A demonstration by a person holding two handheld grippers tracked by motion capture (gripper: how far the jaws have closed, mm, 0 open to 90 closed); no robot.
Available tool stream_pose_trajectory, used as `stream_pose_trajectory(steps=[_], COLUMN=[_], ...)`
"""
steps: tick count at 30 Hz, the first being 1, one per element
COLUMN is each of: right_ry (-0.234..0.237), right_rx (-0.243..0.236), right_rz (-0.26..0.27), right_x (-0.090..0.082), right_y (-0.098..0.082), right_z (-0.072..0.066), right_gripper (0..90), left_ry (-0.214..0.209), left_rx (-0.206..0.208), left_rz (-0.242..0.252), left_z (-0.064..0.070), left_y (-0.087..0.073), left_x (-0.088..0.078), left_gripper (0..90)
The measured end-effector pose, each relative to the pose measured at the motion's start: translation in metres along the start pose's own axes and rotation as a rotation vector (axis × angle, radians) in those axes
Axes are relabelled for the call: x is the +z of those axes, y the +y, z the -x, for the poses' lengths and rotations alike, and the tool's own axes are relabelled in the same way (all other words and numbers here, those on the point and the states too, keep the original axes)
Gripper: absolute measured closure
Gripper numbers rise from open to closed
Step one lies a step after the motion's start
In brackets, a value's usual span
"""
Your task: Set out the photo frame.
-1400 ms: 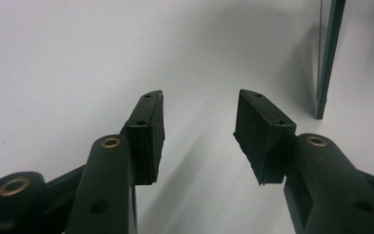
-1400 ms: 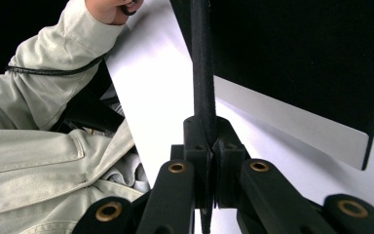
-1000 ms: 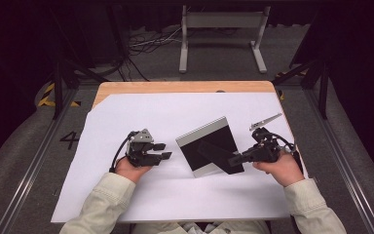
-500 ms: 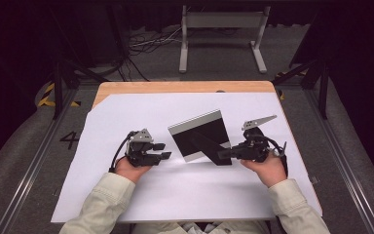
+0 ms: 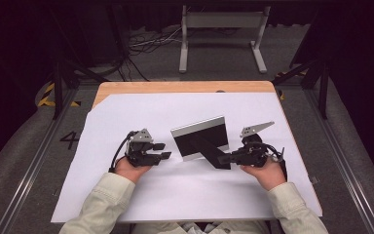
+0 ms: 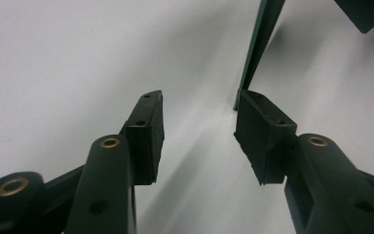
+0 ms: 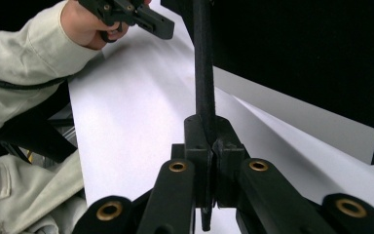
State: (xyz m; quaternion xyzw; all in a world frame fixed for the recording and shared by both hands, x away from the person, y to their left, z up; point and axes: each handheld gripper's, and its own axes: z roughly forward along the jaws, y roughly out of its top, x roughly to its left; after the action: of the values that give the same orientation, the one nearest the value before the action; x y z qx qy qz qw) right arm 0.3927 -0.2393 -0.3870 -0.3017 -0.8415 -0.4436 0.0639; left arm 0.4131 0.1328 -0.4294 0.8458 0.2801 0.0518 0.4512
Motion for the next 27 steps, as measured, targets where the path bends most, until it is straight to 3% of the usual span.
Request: stream_pose_trajectory(steps=[18,27], right_ry=[-0.039,-0.072], right_rx=[-0.091,-0.113], right_rz=[-0.087,-0.132], right_x=[0.002,0.005], right_y=[-0.012,-0.020], right_z=[-0.003,-0.005], right_gripper=[87.4,85.8], left_ry=[0.002,0.022], left_rx=[-0.001,0.016], left_rz=[0.001,0.013], left_z=[0.001,0.001], left_y=[0.000,0.000], left_x=[0.000,0.001], left_gripper=[53.4,48.2])
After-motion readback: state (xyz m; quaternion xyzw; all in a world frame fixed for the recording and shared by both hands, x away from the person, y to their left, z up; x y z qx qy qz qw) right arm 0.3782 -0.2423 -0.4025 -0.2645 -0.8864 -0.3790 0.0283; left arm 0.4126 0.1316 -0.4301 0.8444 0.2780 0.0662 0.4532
